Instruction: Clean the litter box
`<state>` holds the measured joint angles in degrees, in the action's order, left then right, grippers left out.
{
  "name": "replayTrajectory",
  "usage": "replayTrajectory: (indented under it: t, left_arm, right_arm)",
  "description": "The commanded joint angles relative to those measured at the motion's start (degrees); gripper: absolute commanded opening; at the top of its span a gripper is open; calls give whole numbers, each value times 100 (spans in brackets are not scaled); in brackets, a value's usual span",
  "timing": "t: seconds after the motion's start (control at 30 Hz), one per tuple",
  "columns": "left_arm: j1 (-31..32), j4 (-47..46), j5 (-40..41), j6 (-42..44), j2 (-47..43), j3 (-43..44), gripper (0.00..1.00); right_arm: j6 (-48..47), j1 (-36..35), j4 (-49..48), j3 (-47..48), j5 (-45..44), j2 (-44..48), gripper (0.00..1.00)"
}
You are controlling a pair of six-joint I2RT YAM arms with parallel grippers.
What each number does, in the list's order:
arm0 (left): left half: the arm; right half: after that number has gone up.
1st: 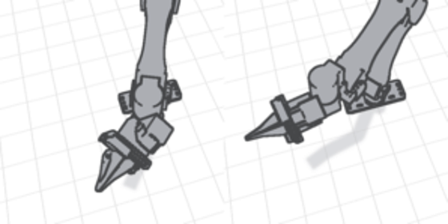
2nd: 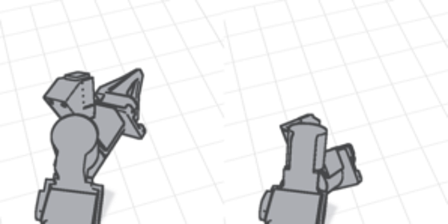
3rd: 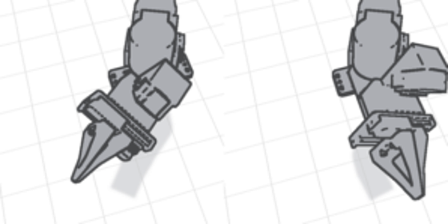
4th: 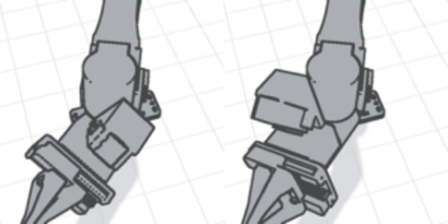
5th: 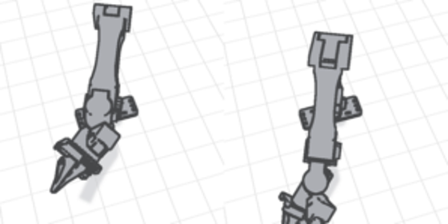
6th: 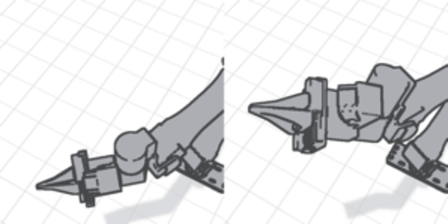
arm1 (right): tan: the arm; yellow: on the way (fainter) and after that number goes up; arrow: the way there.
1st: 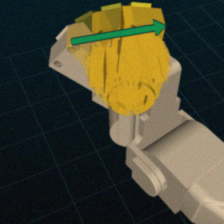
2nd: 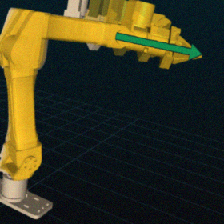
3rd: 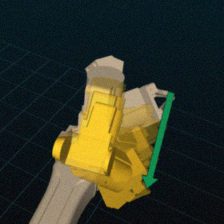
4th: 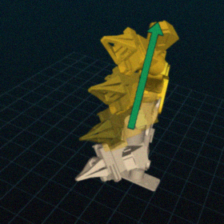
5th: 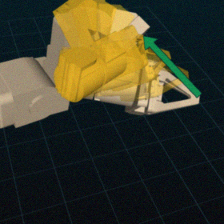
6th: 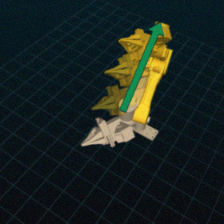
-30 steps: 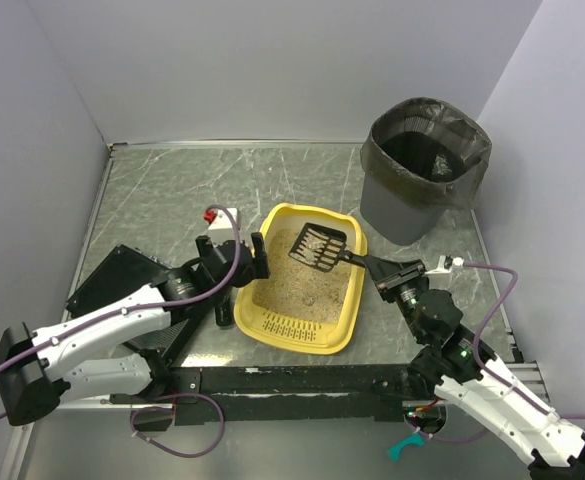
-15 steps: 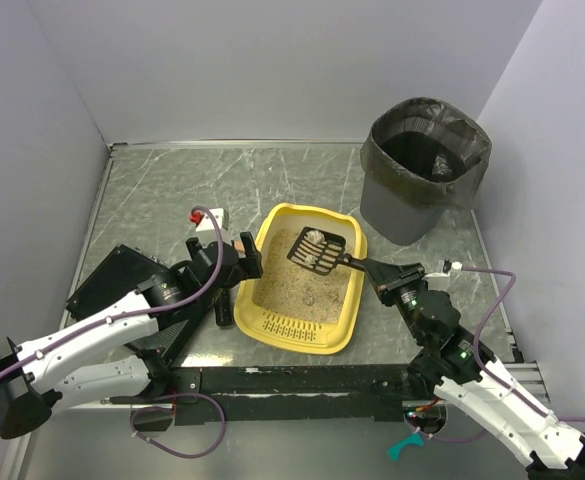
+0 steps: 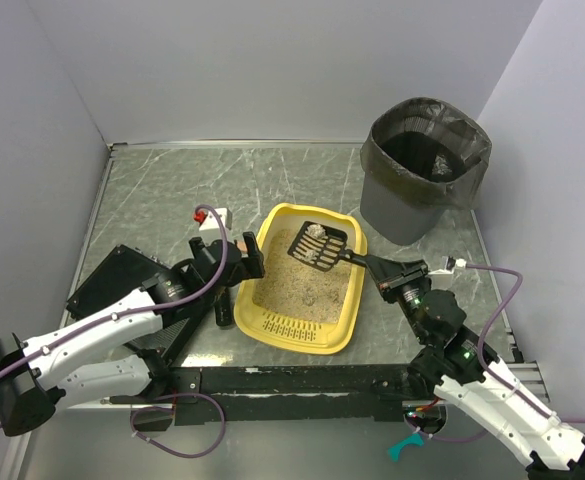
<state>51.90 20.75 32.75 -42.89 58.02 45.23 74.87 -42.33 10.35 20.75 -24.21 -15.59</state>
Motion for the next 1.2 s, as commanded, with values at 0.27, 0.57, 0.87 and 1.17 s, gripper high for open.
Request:
replayTrajectory:
  t: [0.27, 0.57, 0.87, 1.17]
  left_arm:
    - [-329, -756, -664, 290, 341, 12, 97]
    - [-356, -1179, -1034, 413, 1228, 275, 97]
    - [-356, -1381, -1245, 264, 1563, 258, 97]
    - [-356, -1451, -1245, 176, 1432, 91, 97]
  right_arm:
    - [-632, 31, 474, 1053, -672, -40, 0]
    - [-1202, 66, 530, 1906, -665, -759, 0]
    - [-711, 233, 134, 1651, -559, -849, 0]
    - [-579, 1286, 450, 2090, 229, -1173, 0]
